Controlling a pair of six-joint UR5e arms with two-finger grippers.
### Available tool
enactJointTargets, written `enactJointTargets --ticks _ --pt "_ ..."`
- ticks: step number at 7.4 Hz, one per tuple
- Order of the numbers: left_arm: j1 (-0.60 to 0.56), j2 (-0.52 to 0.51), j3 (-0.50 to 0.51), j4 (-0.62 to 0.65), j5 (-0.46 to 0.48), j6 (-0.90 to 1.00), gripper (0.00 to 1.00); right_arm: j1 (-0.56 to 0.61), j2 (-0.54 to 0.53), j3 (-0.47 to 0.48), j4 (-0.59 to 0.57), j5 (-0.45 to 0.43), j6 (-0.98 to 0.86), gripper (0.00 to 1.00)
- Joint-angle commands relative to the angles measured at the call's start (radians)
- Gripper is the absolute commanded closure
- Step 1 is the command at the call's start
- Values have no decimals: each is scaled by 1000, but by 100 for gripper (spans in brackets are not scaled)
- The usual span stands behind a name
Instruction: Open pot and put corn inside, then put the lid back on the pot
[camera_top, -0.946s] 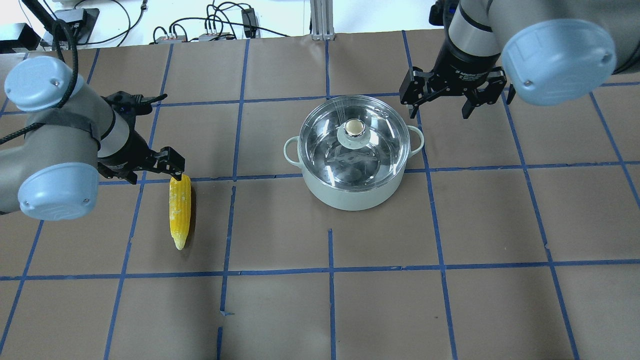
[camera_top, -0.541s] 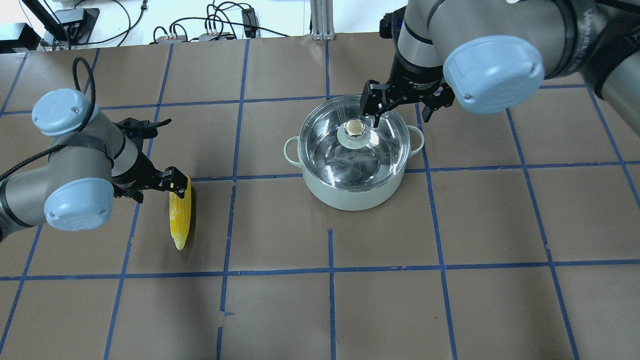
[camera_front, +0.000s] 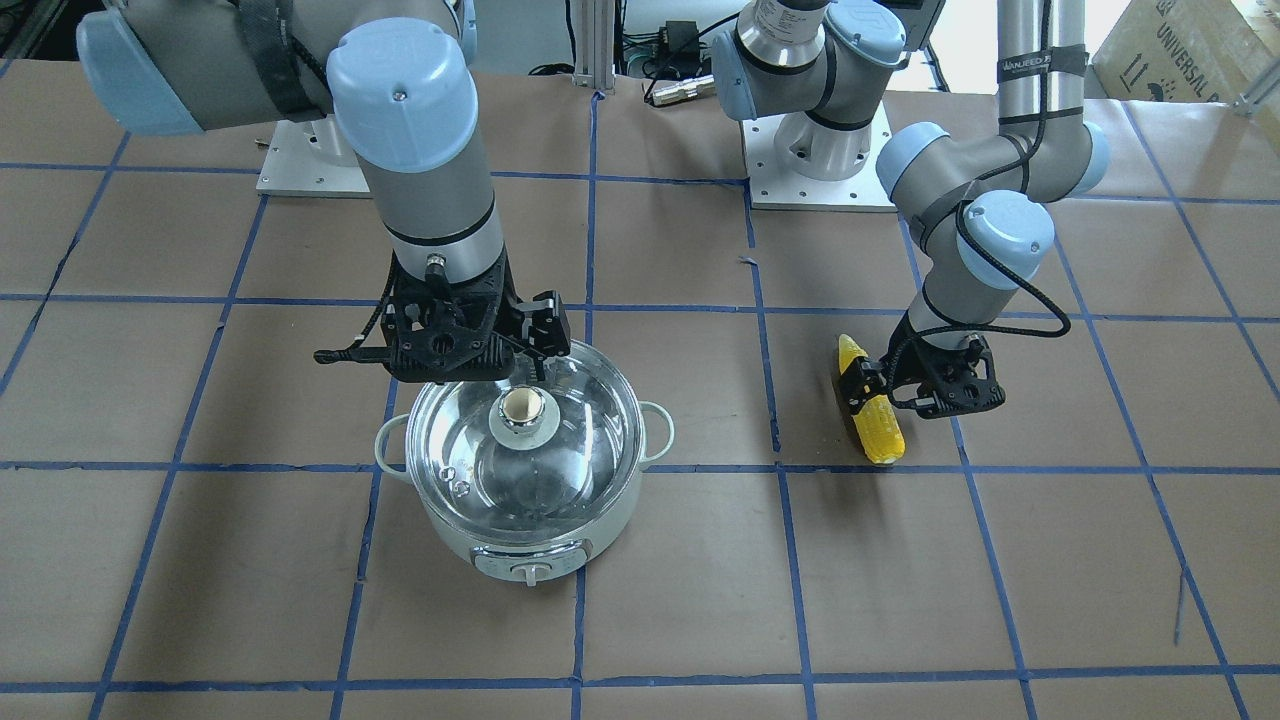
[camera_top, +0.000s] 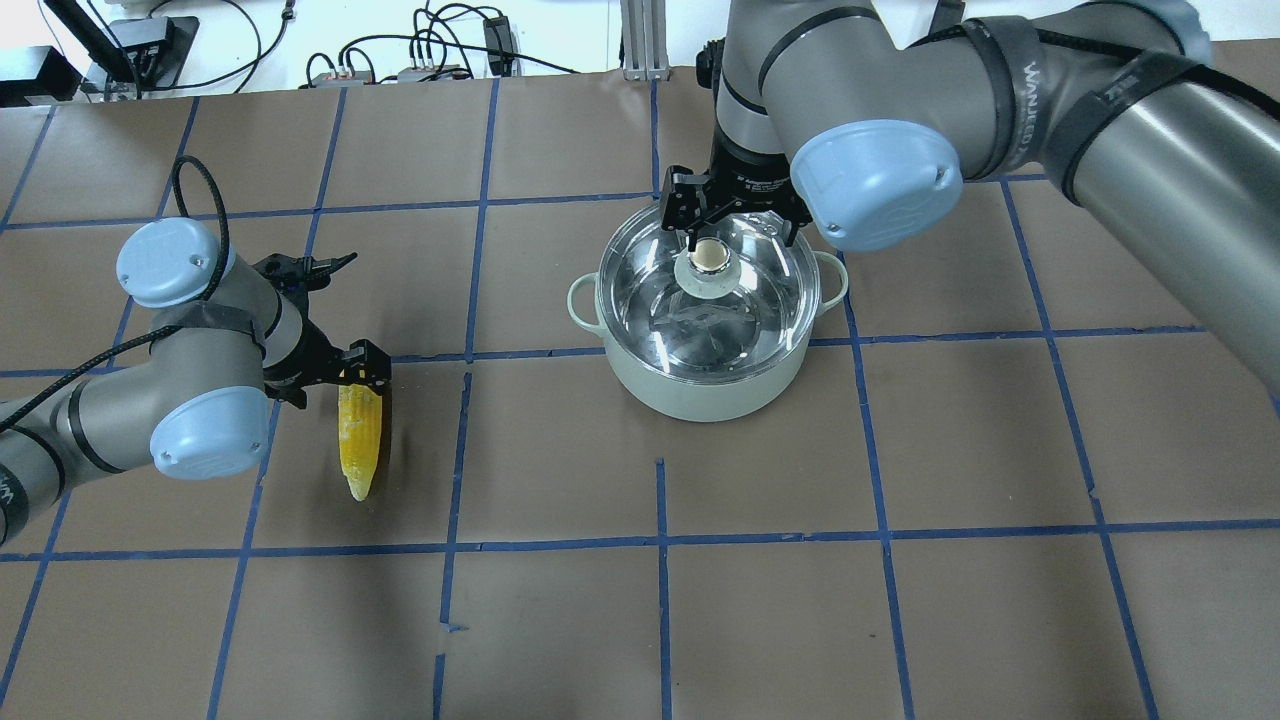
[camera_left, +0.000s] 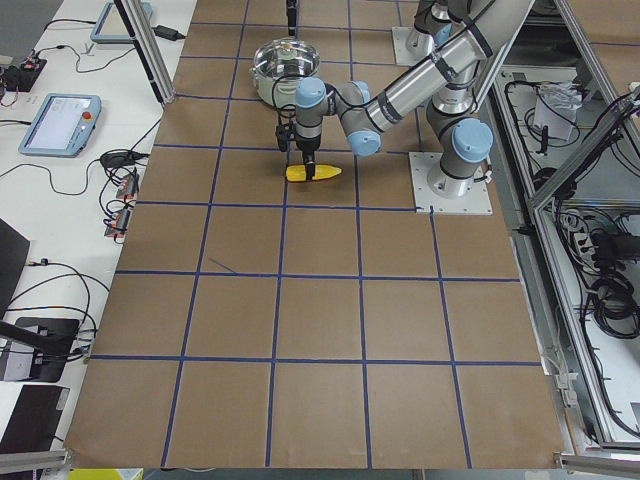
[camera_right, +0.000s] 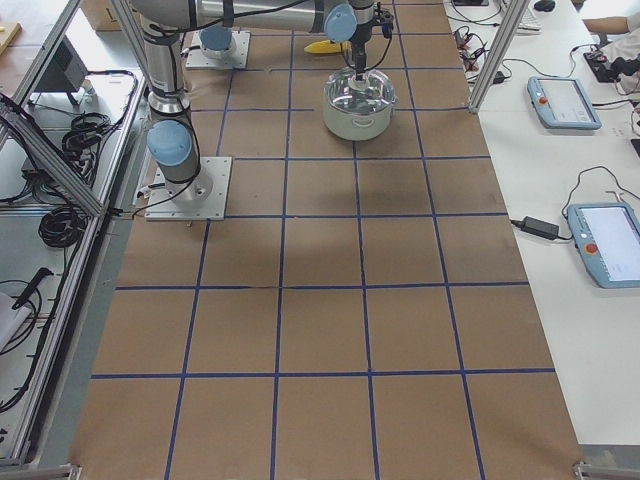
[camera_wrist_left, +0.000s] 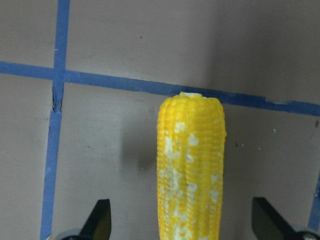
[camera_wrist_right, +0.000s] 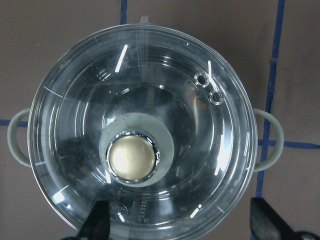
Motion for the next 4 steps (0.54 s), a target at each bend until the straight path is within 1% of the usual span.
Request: enactJointTargets --ticks 1,2,3,4 --pt "-3 -17 -3 22 0 -2 0 40 35 -6 -35 -5 43 1" --pt "-3 -17 -12 25 -3 0 6 41 41 -5 -46 -5 45 1" --pt "-3 -23 -30 89 -3 3 19 41 41 6 -58 -5 43 2" --pt "-3 -50 -42 156 -5 1 47 41 44 13 -73 -21 39 3"
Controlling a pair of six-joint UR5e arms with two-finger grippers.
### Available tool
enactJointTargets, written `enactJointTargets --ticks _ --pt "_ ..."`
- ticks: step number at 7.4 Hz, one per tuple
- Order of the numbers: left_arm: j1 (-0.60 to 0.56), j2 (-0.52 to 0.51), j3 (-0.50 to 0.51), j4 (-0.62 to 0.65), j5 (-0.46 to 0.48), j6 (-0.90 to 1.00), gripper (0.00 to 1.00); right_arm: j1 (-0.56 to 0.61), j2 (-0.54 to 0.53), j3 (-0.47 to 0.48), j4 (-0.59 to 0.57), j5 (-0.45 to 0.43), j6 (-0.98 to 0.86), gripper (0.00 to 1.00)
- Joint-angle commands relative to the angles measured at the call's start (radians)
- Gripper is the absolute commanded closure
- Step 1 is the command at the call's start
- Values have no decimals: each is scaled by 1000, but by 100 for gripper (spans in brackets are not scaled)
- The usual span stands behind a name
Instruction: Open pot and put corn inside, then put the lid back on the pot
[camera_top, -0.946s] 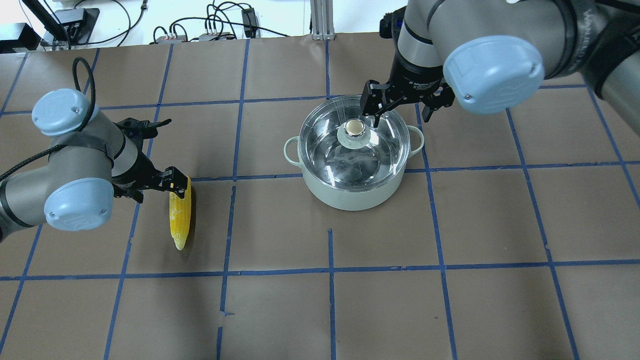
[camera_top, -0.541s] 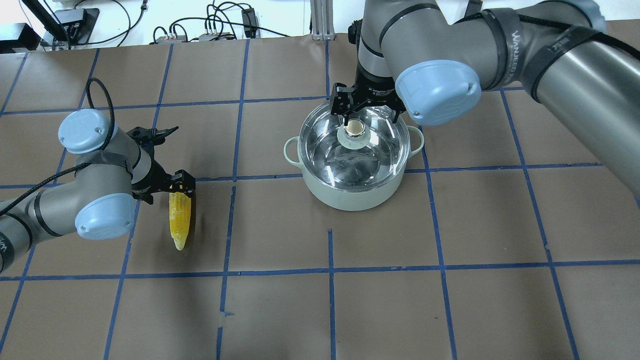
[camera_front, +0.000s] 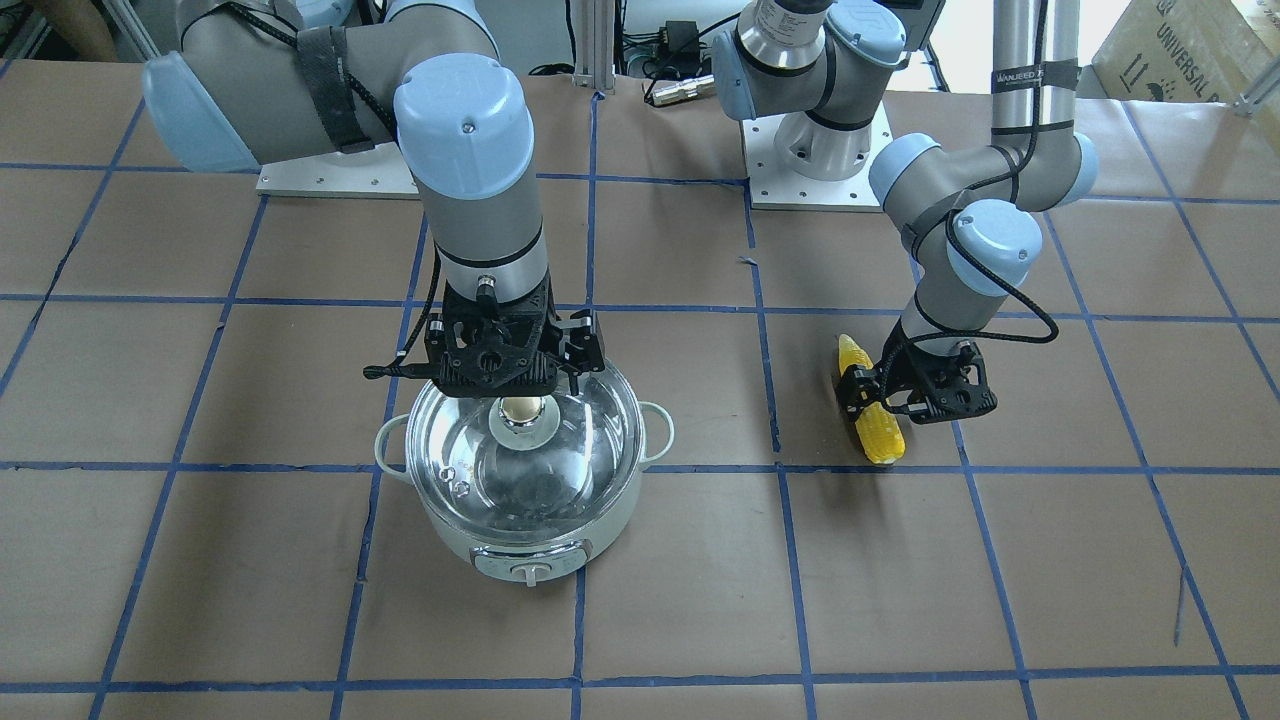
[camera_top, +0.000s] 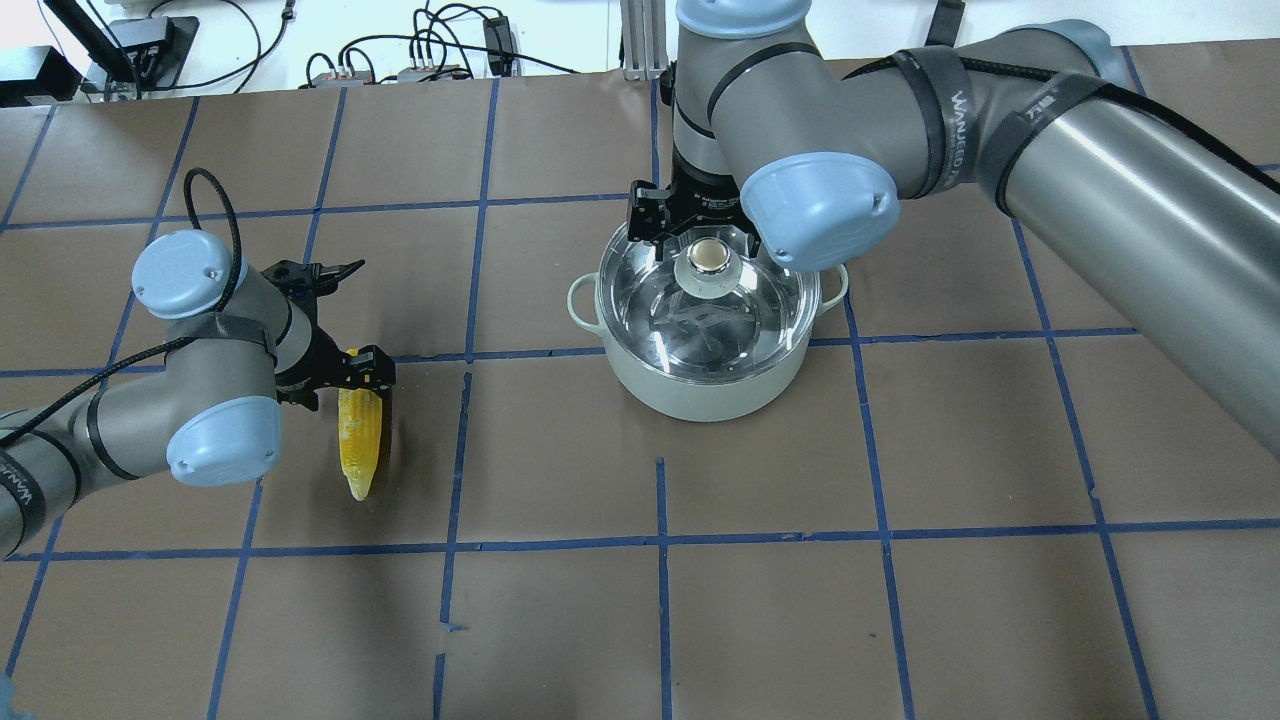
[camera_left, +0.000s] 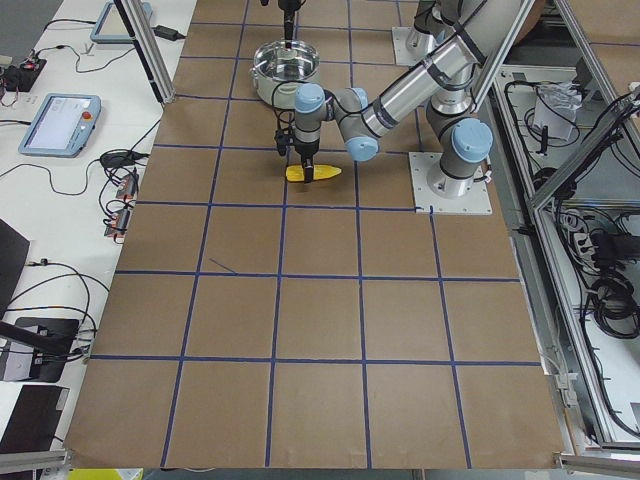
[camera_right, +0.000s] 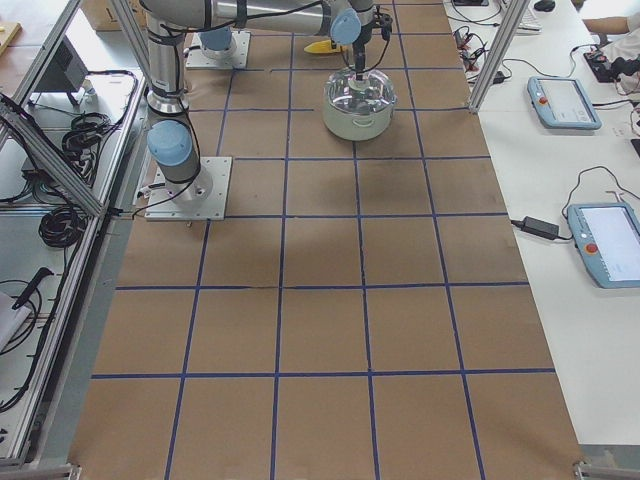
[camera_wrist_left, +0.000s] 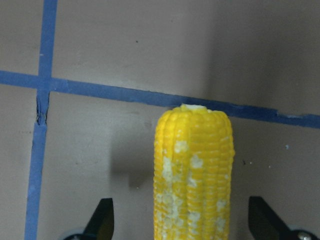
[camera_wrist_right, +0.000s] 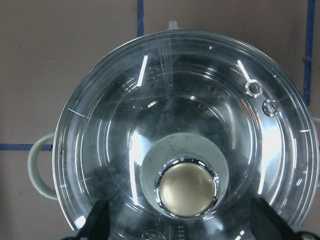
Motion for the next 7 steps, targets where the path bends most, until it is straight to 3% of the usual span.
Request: enactJointTargets --ticks 1,3,4,7 --pt "-6 -30 -18 92 -2 0 65 1 5 14 -20 -24 -6 4" --pt "-6 -21 -8 90 6 0 86 1 18 14 -64 -25 -9 6" --pt "-6 -5 8 73 9 0 88 1 21 14 -84 -25 -9 11" --pt "-12 64 89 -125 17 -21 88 1 42 11 -104 -48 -12 12"
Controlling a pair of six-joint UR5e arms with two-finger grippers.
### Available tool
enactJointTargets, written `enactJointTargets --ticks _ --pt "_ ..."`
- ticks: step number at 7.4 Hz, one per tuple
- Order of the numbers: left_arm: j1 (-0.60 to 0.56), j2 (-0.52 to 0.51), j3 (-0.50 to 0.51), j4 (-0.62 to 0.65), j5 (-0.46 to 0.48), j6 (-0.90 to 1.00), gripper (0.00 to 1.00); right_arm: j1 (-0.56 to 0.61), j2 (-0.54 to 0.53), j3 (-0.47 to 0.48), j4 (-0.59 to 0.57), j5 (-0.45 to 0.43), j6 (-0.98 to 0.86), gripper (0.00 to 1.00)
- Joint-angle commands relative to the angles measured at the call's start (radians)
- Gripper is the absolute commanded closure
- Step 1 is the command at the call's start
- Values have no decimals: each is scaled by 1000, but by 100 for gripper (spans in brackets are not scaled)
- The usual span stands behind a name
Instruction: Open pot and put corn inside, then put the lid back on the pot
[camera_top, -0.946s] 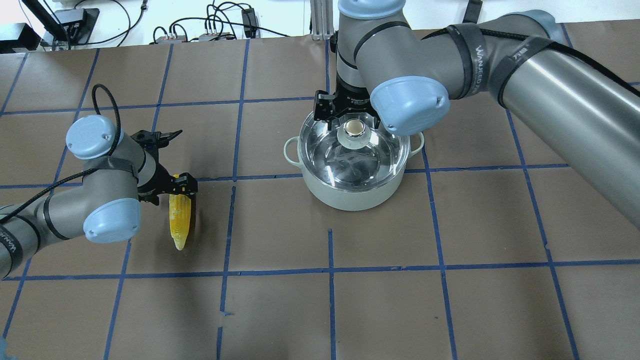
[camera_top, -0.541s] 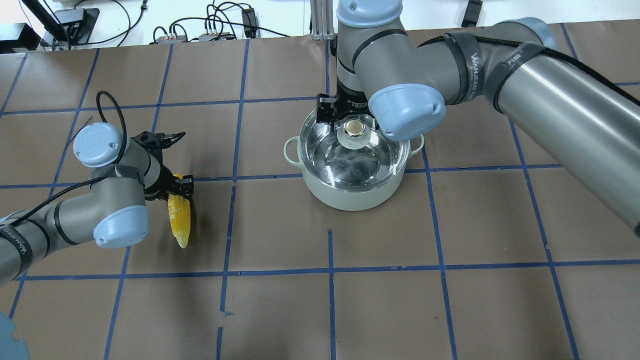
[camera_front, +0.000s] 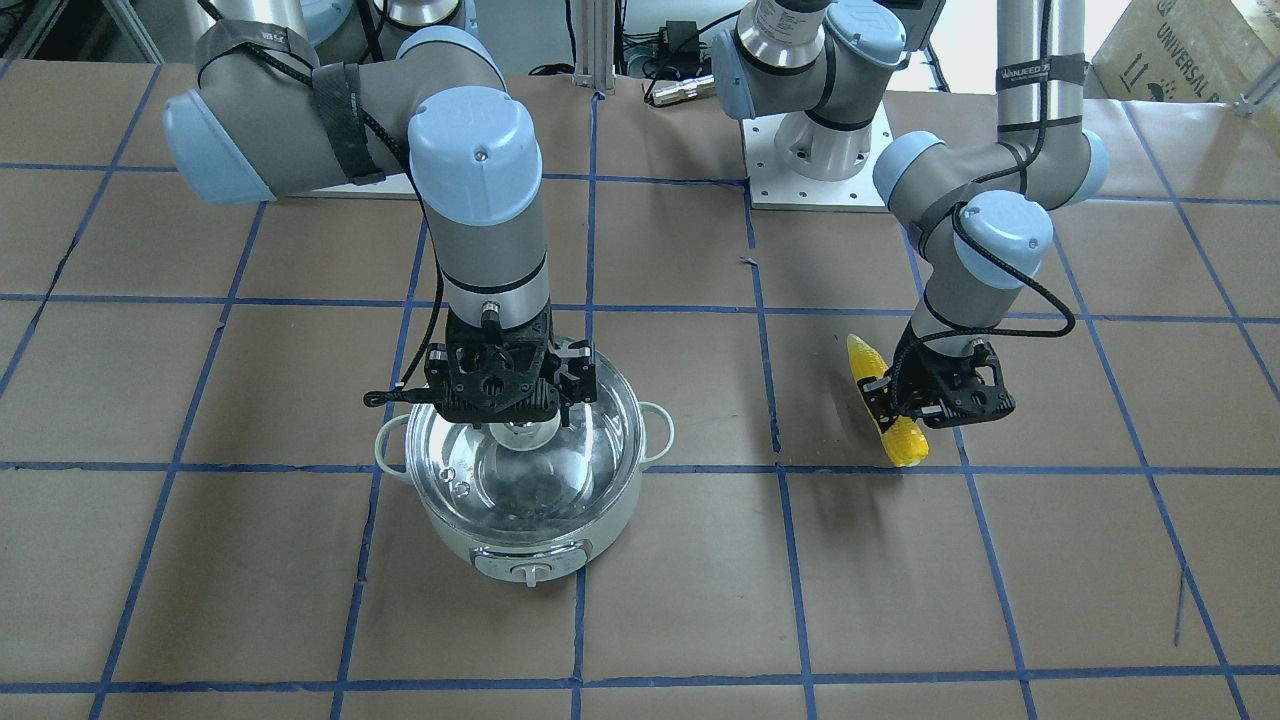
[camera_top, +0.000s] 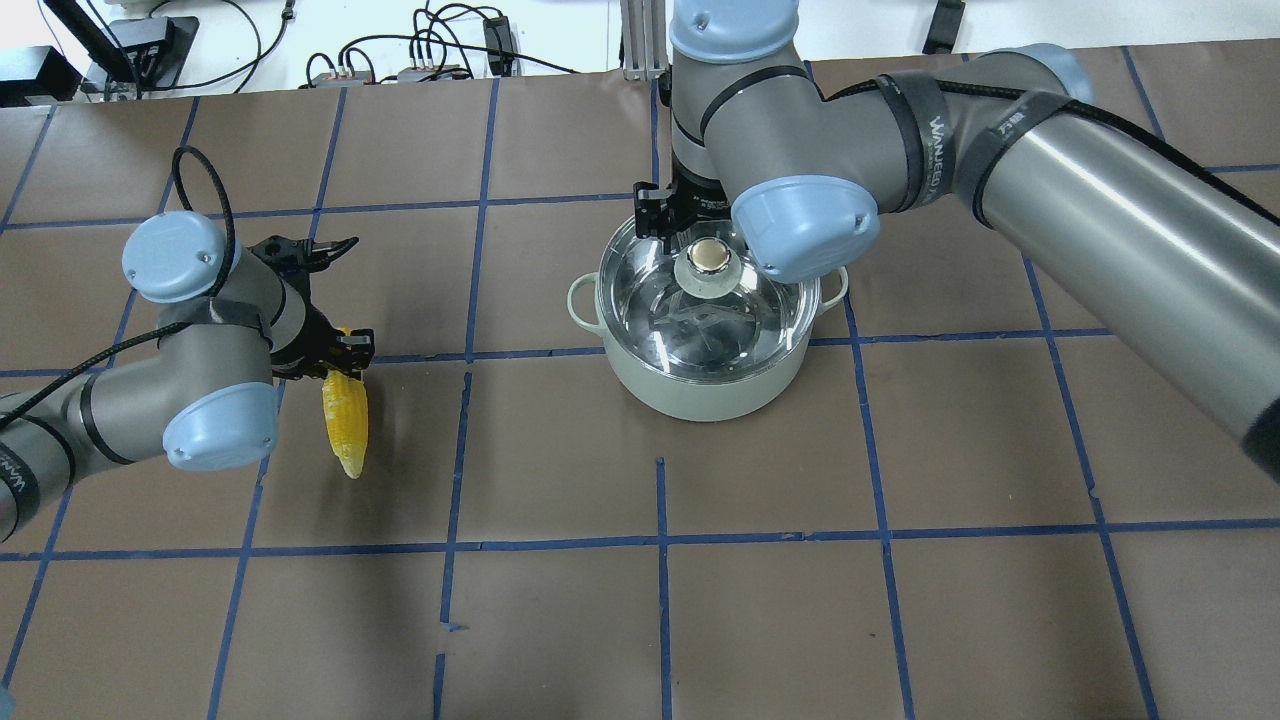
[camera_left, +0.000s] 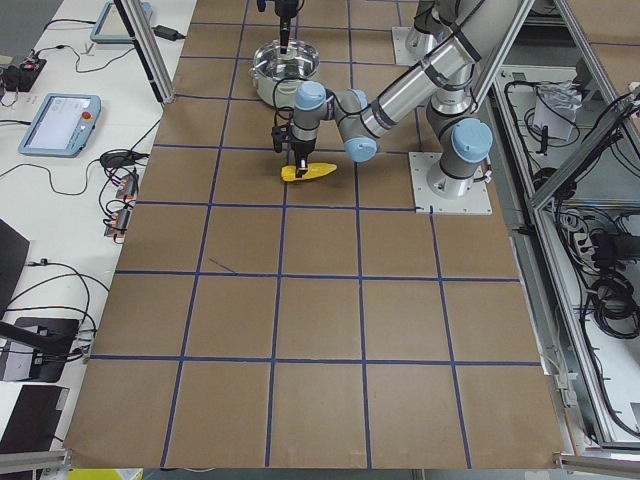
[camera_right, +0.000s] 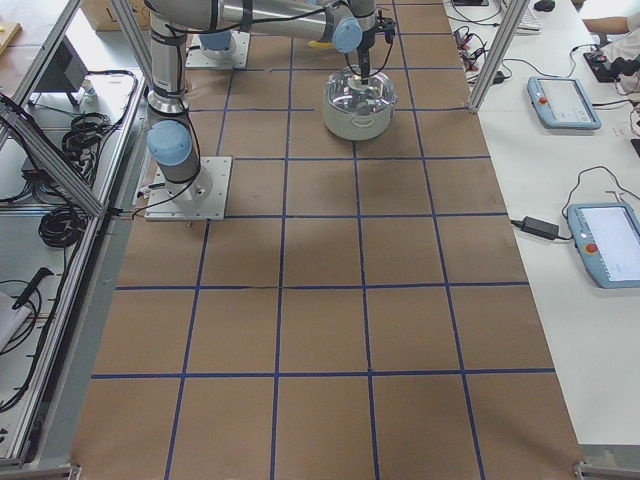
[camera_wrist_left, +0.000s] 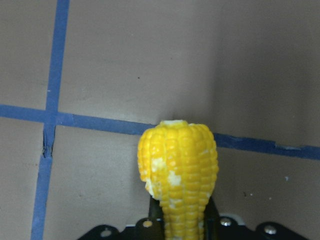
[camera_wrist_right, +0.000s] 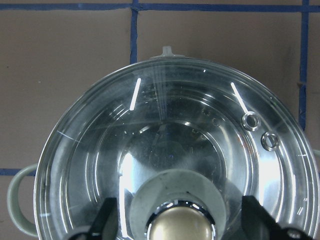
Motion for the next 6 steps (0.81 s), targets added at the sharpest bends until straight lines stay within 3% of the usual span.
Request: enactJointTargets --ticks 1,2,4,6 --pt "-2 64 32 -104 0 -16 88 0 10 2 -19 -5 -1 14" --pt "-11 96 38 -123 -1 -23 88 0 10 2 -19 -5 -1 14" --pt "-35 135 156 -317 0 -46 88 0 10 4 -18 -5 -1 28" --pt "-80 153 256 -477 0 -107 90 -2 11 5 -13 -7 -1 34"
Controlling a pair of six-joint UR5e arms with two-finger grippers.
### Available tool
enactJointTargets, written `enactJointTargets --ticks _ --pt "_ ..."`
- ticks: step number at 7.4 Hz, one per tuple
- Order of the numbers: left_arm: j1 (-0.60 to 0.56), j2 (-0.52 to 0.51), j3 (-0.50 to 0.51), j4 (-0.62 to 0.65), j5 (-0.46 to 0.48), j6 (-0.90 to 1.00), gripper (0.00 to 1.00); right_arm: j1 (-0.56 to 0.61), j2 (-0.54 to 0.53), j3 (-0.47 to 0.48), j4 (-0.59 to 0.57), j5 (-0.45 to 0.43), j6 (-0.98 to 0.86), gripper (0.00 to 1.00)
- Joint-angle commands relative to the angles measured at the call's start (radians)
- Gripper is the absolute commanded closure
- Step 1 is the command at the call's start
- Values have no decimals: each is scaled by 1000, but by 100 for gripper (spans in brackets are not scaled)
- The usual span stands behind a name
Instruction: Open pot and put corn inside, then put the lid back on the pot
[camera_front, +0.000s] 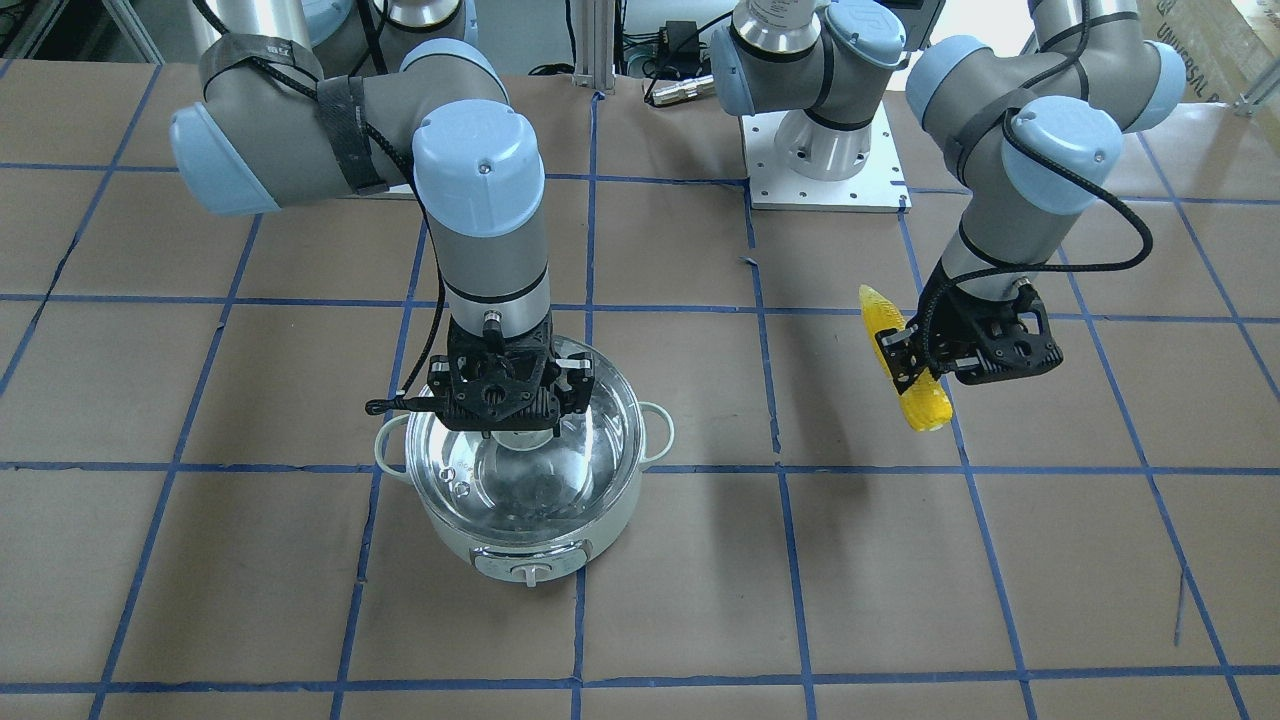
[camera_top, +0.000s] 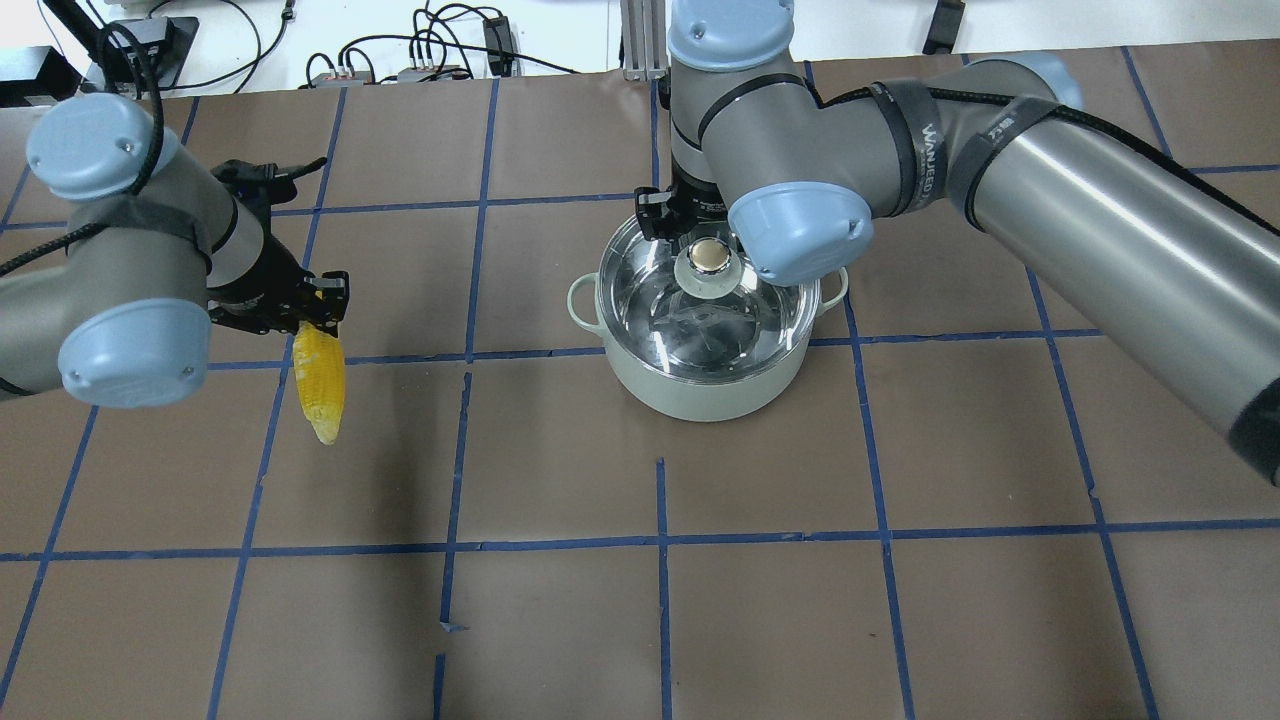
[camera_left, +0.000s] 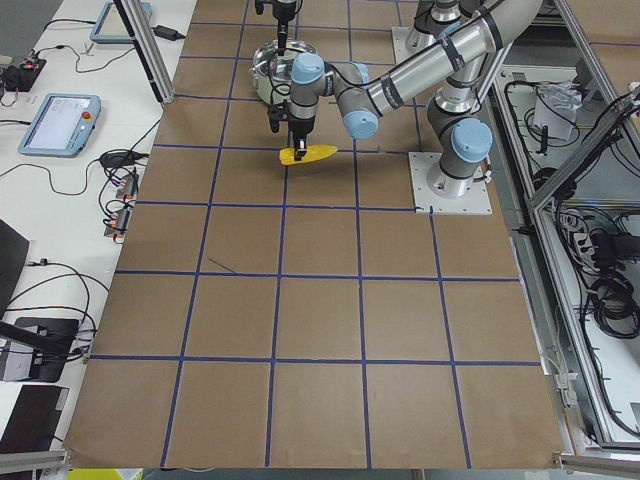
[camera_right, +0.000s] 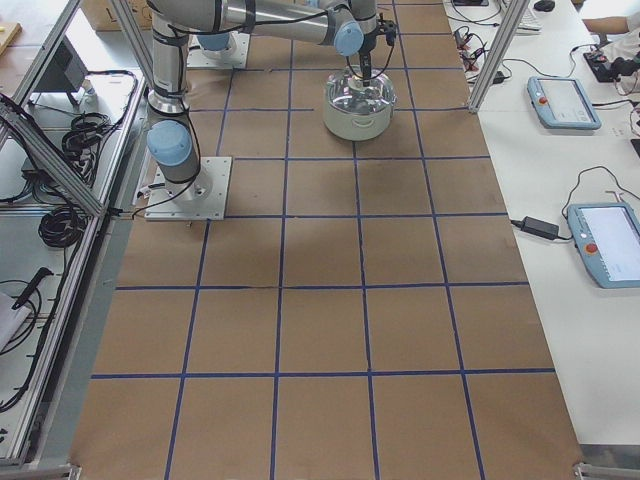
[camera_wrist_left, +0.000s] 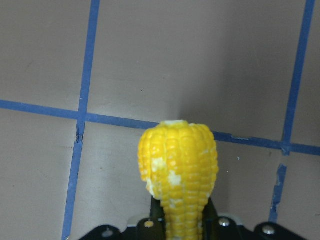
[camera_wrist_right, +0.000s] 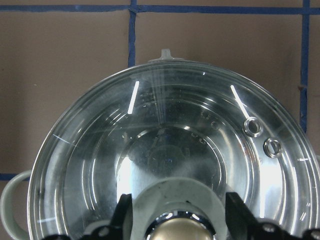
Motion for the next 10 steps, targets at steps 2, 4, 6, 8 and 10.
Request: enactJointTargets --ticks 2,4,6,8,10 --pt "-88 5 148 -203 1 -112 91 -1 1 1 9 -4 -4 39" --pt "-93 -6 236 -320 2 -114 91 -4 0 1 18 -4 -5 45" --pt "-95 -9 241 -327 1 -114 91 -4 -2 1 20 -3 -7 53" --pt "-107 -1 258 -350 -10 -174 92 -7 -2 -16 32 -1 -7 57" --pt "-122 -7 264 -354 -2 -181 93 -10 -3 -45 73 -1 -8 57"
